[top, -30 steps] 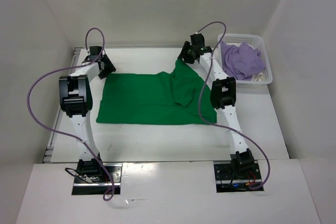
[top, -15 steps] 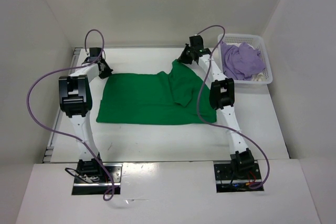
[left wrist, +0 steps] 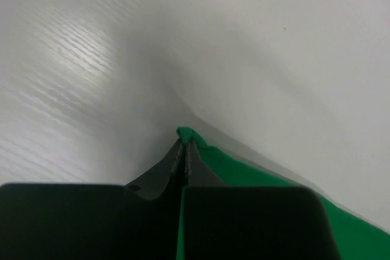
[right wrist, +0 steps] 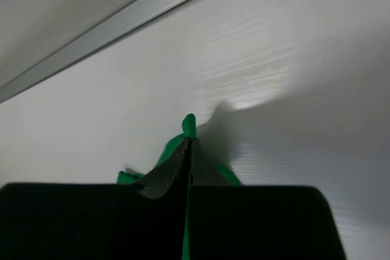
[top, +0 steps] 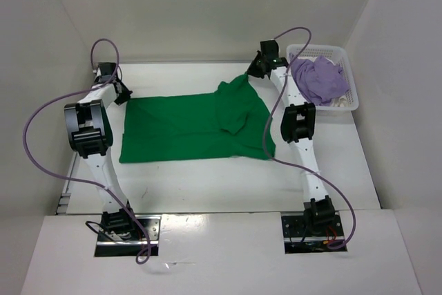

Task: Fold and stack the t-shirts
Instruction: Fold the flattened tshirt in 1/3 of the way

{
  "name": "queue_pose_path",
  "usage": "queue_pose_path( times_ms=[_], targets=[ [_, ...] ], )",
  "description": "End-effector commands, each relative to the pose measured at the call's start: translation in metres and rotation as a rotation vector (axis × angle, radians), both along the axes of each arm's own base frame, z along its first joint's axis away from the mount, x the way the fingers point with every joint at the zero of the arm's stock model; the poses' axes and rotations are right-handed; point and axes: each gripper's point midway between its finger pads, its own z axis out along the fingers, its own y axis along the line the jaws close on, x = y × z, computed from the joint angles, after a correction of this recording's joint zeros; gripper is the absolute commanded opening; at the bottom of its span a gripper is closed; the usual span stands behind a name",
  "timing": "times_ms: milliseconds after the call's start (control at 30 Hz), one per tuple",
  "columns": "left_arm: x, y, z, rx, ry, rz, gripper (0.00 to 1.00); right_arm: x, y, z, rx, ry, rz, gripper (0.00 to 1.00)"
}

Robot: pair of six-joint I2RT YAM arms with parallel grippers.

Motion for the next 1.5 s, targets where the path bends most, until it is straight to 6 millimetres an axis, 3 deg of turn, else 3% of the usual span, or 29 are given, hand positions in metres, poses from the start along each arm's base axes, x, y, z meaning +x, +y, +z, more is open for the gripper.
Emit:
queue_pose_path(
  times_ms=[0,67,267,300,367,400,433,500,567,600,633,700,733,800,833,867,900,933,967,1000,1033,1067,1100,1133,1167,1200,1333,1433,1467],
  targets=[
    [0.008,0.011,0.026,0.032,-0.061,0.023,0.0,0.004,-0.037,0.039,-0.042,-0.034,-0.08,0.0],
    [0.008,0.011,0.026,0.032,-0.061,0.023,0.0,0.001,-0.039,0.03,-0.054,-0.006,-0.088,0.0],
    [0.007,0.014,0.019,0.039,-0.051,0.043,0.08,0.005,-0.049,0.031,-0.067,-0.022,-0.116,0.0],
    [0.007,0.014,0.019,0.039,-0.051,0.043,0.13,0.007,-0.047,0.04,-0.056,-0.042,-0.109,0.07],
    [0.01,0.011,0.027,0.027,-0.076,0.028,0.4,0.007,-0.042,0.045,-0.045,-0.055,-0.079,0.31],
    [0.01,0.009,0.027,0.018,-0.078,0.019,0.62,0.007,-0.035,0.057,-0.013,-0.075,-0.045,0.49],
    [0.012,0.006,0.041,0.014,-0.11,0.008,0.69,0.005,-0.033,0.053,-0.013,-0.067,-0.028,0.52],
    [0.009,0.001,0.054,-0.007,-0.134,0.002,0.76,-0.005,-0.034,0.063,-0.017,-0.038,-0.027,0.52],
    [0.006,-0.003,0.085,-0.014,-0.202,0.004,0.78,-0.013,-0.03,0.085,-0.036,-0.055,-0.001,0.52],
    [-0.004,-0.007,0.081,-0.026,-0.188,-0.004,0.78,-0.021,-0.024,0.089,-0.053,-0.039,-0.001,0.52],
    [-0.008,-0.016,0.102,-0.046,-0.236,-0.006,0.78,-0.026,-0.025,0.106,-0.075,-0.055,-0.021,0.52],
    [-0.022,-0.038,0.104,-0.086,-0.234,-0.04,0.73,-0.04,-0.019,0.115,-0.092,-0.038,-0.018,0.46],
    [-0.036,-0.065,0.104,-0.124,-0.226,-0.092,0.71,-0.056,-0.015,0.123,-0.088,-0.021,-0.021,0.4],
    [-0.052,-0.097,0.102,-0.164,-0.213,-0.15,0.68,-0.073,-0.017,0.134,-0.059,-0.027,-0.044,0.31],
    [-0.061,-0.112,0.111,-0.17,-0.228,-0.184,0.65,-0.074,-0.017,0.148,-0.033,-0.091,-0.055,0.23],
    [-0.079,-0.139,0.094,-0.193,-0.175,-0.24,0.65,-0.099,-0.022,0.112,-0.043,-0.003,-0.062,0.19],
    [-0.085,-0.149,0.093,-0.196,-0.168,-0.262,0.63,-0.114,-0.025,0.145,-0.022,-0.053,-0.07,0.13],
    [-0.096,-0.161,0.095,-0.212,-0.16,-0.293,0.61,-0.126,-0.027,0.142,-0.027,-0.034,-0.069,0.06],
    [-0.106,-0.173,0.09,-0.248,-0.138,-0.323,0.6,-0.147,-0.036,0.114,-0.037,0.042,-0.085,0.0],
    [-0.123,-0.181,0.073,-0.289,-0.09,-0.32,0.57,-0.164,-0.036,0.13,-0.016,0.027,-0.067,0.0],
    [-0.129,-0.19,0.075,-0.32,-0.101,-0.339,0.55,-0.178,-0.036,0.126,-0.002,0.042,-0.07,0.0],
    [-0.137,-0.199,0.07,-0.37,-0.085,-0.361,0.54,-0.208,-0.041,0.09,-0.017,0.129,-0.064,0.0],
    [-0.141,-0.206,0.07,-0.399,-0.085,-0.361,0.5,-0.223,-0.043,0.112,0.008,0.077,-0.074,0.0],
    [-0.151,-0.209,0.057,-0.424,-0.055,-0.357,0.49,-0.255,-0.05,0.079,-0.002,0.164,-0.085,0.0],
    [-0.156,-0.217,0.054,-0.445,-0.045,-0.375,0.48,-0.268,-0.054,0.076,-0.009,0.165,-0.092,0.0],
    [-0.159,-0.228,0.055,-0.463,-0.037,-0.398,0.45,-0.297,-0.058,0.07,0.004,0.184,-0.094,0.05],
    [-0.169,-0.246,0.045,-0.488,-0.01,-0.427,0.44,-0.356,-0.057,0.045,0.063,0.279,-0.086,0.24],
    [-0.168,-0.253,0.04,-0.503,-0.006,-0.438,0.44,-0.388,-0.062,0.025,0.083,0.337,-0.127,0.37],
    [-0.17,-0.257,0.037,-0.504,0.005,-0.446,0.44,-0.392,-0.06,0.032,0.09,0.307,-0.114,0.39]
  ],
)
